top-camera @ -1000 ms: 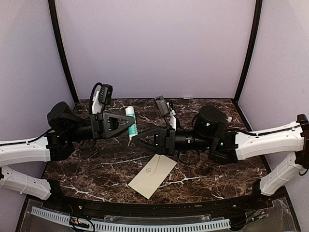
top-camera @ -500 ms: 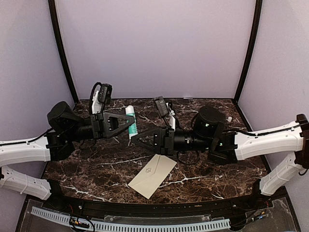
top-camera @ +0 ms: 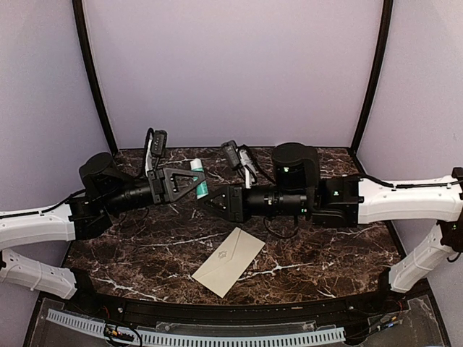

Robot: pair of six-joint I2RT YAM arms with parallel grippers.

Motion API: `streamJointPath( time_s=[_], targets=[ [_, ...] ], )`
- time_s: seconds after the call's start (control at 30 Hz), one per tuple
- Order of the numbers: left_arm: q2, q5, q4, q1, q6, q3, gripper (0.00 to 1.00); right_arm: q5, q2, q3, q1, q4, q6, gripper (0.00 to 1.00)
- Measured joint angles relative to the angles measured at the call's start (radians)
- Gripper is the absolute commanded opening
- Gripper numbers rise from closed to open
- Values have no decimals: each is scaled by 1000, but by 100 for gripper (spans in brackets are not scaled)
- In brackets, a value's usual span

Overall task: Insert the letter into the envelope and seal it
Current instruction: Screw the solid glue.

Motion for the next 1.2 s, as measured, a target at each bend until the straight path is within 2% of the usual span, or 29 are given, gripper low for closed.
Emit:
streamJointPath(
  time_s=[0.2, 0.47, 0.53, 0.67, 0.77, 0.93, 1.2],
  targets=[
    [2, -101, -84, 0, -1, 0, 0, 87, 62, 95, 0, -157, -27, 5],
    [15, -165, -138, 4, -35, -20, 0, 199, 135, 176, 21, -285, -27, 11],
    [15, -175, -142, 5, -37, -32, 0, 217, 152, 195, 26, -313, -27, 15],
    [16, -180, -142, 5, -36, -43, 0, 229, 165, 208, 31, -336, -38, 33],
    [18, -130, -140, 1, -36, -43, 0, 235, 163, 205, 26, -299, -52, 51],
    [21, -83, -136, 3, -37, -25, 0, 191, 94, 85, 0, -176, -59, 67],
    [21, -33, -142, 5, -50, -10, 0, 5, -74, -160, -24, 117, -47, 69]
  ],
)
